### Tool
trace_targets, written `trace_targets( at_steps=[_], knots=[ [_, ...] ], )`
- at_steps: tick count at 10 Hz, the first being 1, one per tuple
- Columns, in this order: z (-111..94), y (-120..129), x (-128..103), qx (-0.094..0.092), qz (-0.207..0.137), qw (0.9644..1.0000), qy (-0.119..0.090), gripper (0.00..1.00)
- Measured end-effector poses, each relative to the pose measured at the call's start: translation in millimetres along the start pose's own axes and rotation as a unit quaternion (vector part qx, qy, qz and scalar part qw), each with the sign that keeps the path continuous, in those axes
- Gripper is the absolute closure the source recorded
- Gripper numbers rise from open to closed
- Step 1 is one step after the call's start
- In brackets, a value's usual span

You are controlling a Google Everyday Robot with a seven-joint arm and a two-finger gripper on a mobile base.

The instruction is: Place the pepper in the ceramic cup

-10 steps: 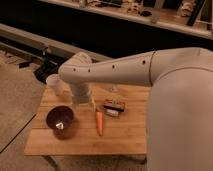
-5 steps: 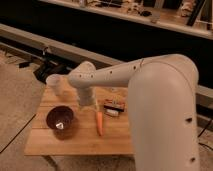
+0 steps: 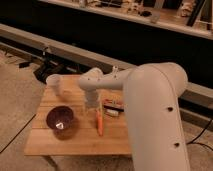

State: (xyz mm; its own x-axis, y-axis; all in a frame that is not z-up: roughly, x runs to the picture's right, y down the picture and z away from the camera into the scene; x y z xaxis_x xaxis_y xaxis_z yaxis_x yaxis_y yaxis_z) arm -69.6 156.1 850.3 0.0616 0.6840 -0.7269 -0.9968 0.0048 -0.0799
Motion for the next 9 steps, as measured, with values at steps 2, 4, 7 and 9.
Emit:
trace_targets(
  at_steps=[2,4,7,9],
  knots=[
    [9.0,-11.7,3.1,-0.005,0.003,1.0000,0.005,0.35],
    [11.1,-12.4,10.4,-0.003,-0.007,0.9999,0.008,0.35],
    [16.5,-9.6,21.8,0.002,-0.024,0.9996,0.013,0.35],
    [23.6,-5.6,24.7,0.004,-0.031,0.9994,0.017,0.35]
  ],
)
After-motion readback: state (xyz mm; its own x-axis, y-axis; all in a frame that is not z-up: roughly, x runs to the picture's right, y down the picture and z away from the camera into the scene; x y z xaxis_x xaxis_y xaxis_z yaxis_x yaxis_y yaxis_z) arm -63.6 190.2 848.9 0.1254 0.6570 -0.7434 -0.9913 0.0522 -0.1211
